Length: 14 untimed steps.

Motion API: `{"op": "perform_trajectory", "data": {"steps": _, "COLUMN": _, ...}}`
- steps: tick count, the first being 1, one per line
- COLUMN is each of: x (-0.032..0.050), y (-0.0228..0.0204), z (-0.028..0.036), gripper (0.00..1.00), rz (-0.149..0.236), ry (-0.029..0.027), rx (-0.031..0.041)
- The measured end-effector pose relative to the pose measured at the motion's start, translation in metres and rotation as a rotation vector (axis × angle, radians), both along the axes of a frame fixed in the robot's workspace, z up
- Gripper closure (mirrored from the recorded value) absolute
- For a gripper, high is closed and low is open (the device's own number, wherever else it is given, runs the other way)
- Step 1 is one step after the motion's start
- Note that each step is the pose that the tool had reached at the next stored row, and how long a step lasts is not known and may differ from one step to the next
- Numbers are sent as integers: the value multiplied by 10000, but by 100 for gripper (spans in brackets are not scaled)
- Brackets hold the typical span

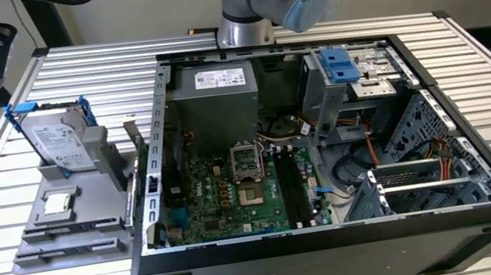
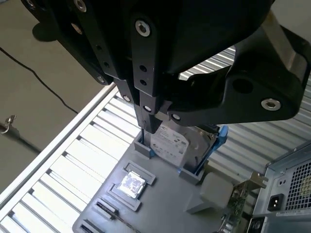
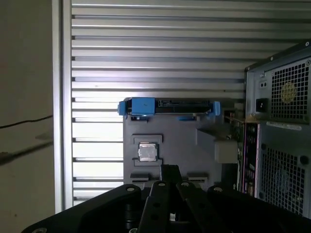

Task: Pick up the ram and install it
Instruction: 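Reach for the ram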

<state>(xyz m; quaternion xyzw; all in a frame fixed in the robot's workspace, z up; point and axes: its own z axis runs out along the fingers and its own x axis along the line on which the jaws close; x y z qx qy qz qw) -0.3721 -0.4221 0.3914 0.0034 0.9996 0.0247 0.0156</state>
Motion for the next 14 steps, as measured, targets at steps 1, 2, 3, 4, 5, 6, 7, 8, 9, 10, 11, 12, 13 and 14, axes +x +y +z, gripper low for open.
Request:
{"op": "perform_trajectory", "data": {"steps": 1, "x": 0, "y": -11, "z": 0, "gripper": 100, "rz": 0, "ry": 0, "rx": 0}}
{"op": "perform_trajectory", "data": {"steps": 2, "x": 0, "y": -22, "z": -1, "gripper": 100, "rz": 0, "ry": -1, "rx": 0}}
{"op": "perform_trajectory", "data": {"steps": 3, "x": 0, "y": -32, "z": -2, "gripper": 100, "rz": 0, "ry": -1, "rx": 1}}
{"op": "perform_trajectory", "data": {"steps": 4, "x": 0, "y": -42, "z": -2, "gripper": 100, "rz": 0, "ry": 0, "rx": 0}}
{"op": "perform_trajectory", "data": {"steps": 5, "x": 0, "y": -53, "z": -2, "gripper": 100, "rz": 0, "ry": 0, "rx": 0}}
{"op": "perform_trajectory", "data": {"steps": 6, "x": 0, "y": -64, "z": -2, "gripper": 100, "rz": 0, "ry": 0, "rx": 0}}
{"op": "perform_trajectory", "data": {"steps": 7, "x": 0, "y": -75, "z": -3, "gripper": 100, "rz": 0, "ry": 0, "rx": 0}}
{"op": "perform_trajectory", "data": {"steps": 8, "x": 0, "y": -87, "z": -3, "gripper": 100, "rz": 0, "ry": 0, "rx": 0}}
{"op": "perform_trajectory", "data": {"steps": 9, "x": 0, "y": -99, "z": -3, "gripper": 100, "rz": 0, "ry": 0, "rx": 0}}
{"op": "perform_trajectory", "data": {"steps": 10, "x": 0, "y": -111, "z": -3, "gripper": 100, "rz": 0, "ry": 0, "rx": 0}}
{"op": "perform_trajectory", "data": {"steps": 11, "x": 0, "y": -123, "z": -4, "gripper": 100, "rz": 0, "ry": 0, "rx": 0}}
{"op": "perform_trajectory", "data": {"steps": 12, "x": 0, "y": -134, "z": -4, "gripper": 100, "rz": 0, "ry": 0, "rx": 0}}
{"op": "perform_trajectory", "data": {"steps": 13, "x": 0, "y": -145, "z": -5, "gripper": 100, "rz": 0, "ry": -1, "rx": 0}}
{"op": "perform_trajectory", "data": {"steps": 14, "x": 0, "y": -156, "z": -5, "gripper": 100, "rz": 0, "ry": -1, "rx": 1}}
